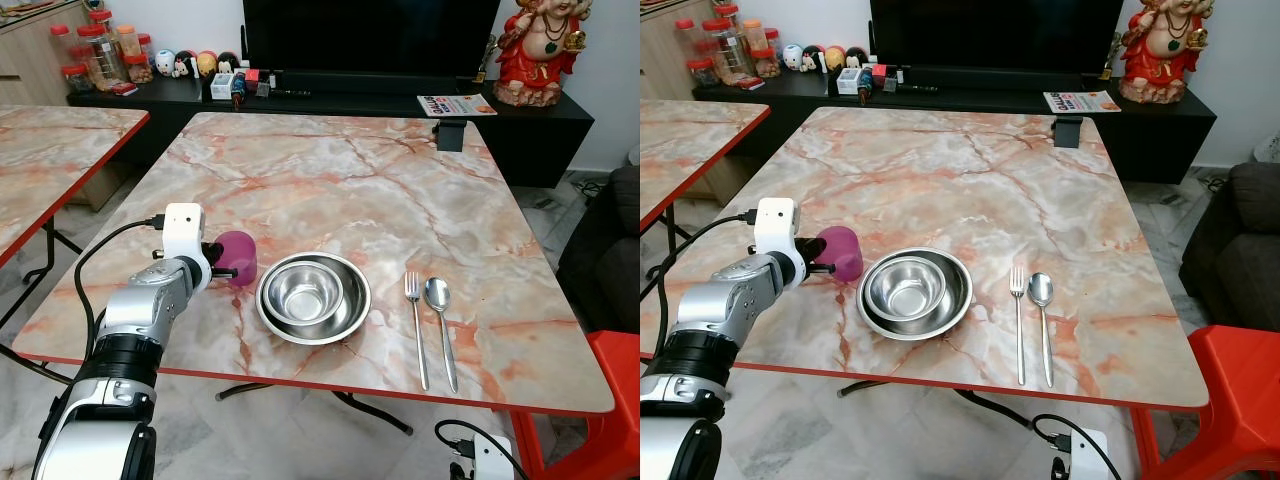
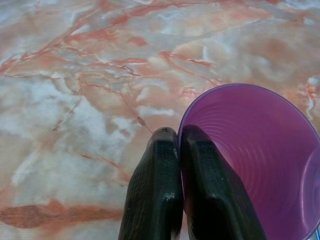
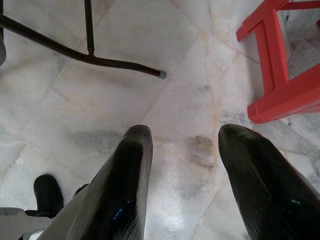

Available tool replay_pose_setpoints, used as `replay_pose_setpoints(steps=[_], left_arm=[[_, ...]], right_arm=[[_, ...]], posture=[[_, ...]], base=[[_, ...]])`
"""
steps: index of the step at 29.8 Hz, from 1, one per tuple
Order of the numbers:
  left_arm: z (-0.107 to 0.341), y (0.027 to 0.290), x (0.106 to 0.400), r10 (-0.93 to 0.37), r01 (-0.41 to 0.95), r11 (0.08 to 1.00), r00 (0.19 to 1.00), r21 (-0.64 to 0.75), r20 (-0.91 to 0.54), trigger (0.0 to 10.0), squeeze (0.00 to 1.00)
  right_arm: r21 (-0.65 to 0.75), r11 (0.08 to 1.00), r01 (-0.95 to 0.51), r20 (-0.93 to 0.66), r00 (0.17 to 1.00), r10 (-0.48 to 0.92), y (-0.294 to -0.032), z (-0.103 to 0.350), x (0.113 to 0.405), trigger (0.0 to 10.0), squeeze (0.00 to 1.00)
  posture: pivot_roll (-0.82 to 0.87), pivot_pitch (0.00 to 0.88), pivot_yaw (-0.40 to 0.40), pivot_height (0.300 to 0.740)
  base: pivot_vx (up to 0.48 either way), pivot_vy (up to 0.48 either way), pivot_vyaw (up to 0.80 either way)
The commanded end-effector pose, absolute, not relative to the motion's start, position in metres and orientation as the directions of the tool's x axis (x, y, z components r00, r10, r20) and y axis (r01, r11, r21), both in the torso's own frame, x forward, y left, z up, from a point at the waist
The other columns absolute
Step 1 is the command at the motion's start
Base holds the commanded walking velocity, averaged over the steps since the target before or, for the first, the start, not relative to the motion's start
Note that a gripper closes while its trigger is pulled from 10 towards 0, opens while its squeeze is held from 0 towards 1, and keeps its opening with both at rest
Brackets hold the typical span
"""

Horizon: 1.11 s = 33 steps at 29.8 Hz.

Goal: Setting the table

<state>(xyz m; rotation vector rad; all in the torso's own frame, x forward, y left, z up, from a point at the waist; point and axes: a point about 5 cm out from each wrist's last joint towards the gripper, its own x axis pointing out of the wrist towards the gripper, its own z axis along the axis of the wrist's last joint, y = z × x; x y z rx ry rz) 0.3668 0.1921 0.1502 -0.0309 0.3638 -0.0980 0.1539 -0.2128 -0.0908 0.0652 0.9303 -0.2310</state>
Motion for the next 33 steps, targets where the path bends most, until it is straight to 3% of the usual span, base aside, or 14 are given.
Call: replay_pose_setpoints(steps=[1, 7, 8, 9, 10, 17, 18, 27, 33], left_arm=[[0.153, 0.193, 0.369, -0.069, 0.072, 0.997, 0.93, -0.005, -0.361, 10.0, 0.0], [0.154, 0.195, 0.37, -0.054, 0.059, 0.998, 0.93, 0.004, -0.364, 10.0, 0.0], [0.154, 0.195, 0.37, -0.053, 0.058, 0.998, 0.93, 0.005, -0.363, 10.0, 0.29], [0.155, 0.195, 0.371, -0.051, 0.057, 0.998, 0.93, 0.005, -0.363, 10.0, 0.83], [0.155, 0.195, 0.371, -0.05, 0.056, 0.998, 0.931, 0.005, -0.363, 10.0, 1.0], [0.157, 0.194, 0.371, -0.053, 0.058, 0.998, 0.933, 0.004, -0.355, 10.0, 1.0], [0.158, 0.194, 0.372, -0.05, 0.055, 0.999, 0.934, 0.002, -0.353, 10.0, 0.0], [0.164, 0.198, 0.372, -0.042, 0.047, 0.999, 0.94, 0.006, -0.338, 10.0, 0.0], [0.184, 0.206, 0.375, -0.011, 0.025, 0.998, 0.971, 0.056, -0.238, 10.0, 0.0]], right_arm=[[-0.042, 0.973, 0.226, -0.797, 0.58, -0.169, -0.212, -0.091, 0.154, 10.0, 0.0], [-0.041, 0.971, 0.235, -0.798, 0.578, -0.173, -0.212, -0.091, 0.154, 10.0, 0.0], [-0.04, 0.971, 0.235, -0.798, 0.578, -0.173, -0.212, -0.091, 0.154, 10.0, 0.0], [-0.039, 0.971, 0.234, -0.798, 0.578, -0.172, -0.212, -0.091, 0.154, 10.0, 0.0], [-0.039, 0.971, 0.234, -0.798, 0.579, -0.171, -0.211, -0.091, 0.155, 10.0, 0.0], [-0.038, 0.972, 0.234, -0.799, 0.577, -0.17, -0.21, -0.091, 0.155, 10.0, 0.0], [-0.038, 0.972, 0.234, -0.799, 0.577, -0.17, -0.21, -0.091, 0.155, 10.0, 0.0], [-0.038, 0.971, 0.235, -0.799, 0.577, -0.171, -0.21, -0.091, 0.155, 10.0, 0.0], [-0.034, 0.971, 0.235, -0.796, 0.581, -0.169, -0.208, -0.09, 0.158, 10.0, 0.0]], posture=[[-0.02, 0.0, -0.019, 0.728], [-0.02, 0.0, -0.014, 0.728], [-0.02, 0.0, -0.014, 0.728], [-0.02, 0.0, -0.014, 0.728], [-0.02, 0.0, -0.014, 0.728], [-0.02, 0.0, -0.013, 0.728], [-0.02, 0.0, -0.013, 0.728], [-0.01, 0.0, -0.013, 0.728], [-0.01, 0.0, -0.015, 0.728]], base=[[0.0, 0.0, 0.0], [0.0, 0.0, 0.0], [0.0, 0.0, 0.0], [0.0, 0.0, 0.0], [0.0, 0.0, 0.0], [0.0, 0.0, 0.0], [0.0, 0.0, 0.0], [0.0, 0.0, 0.0], [0.0, 0.0, 0.0]])
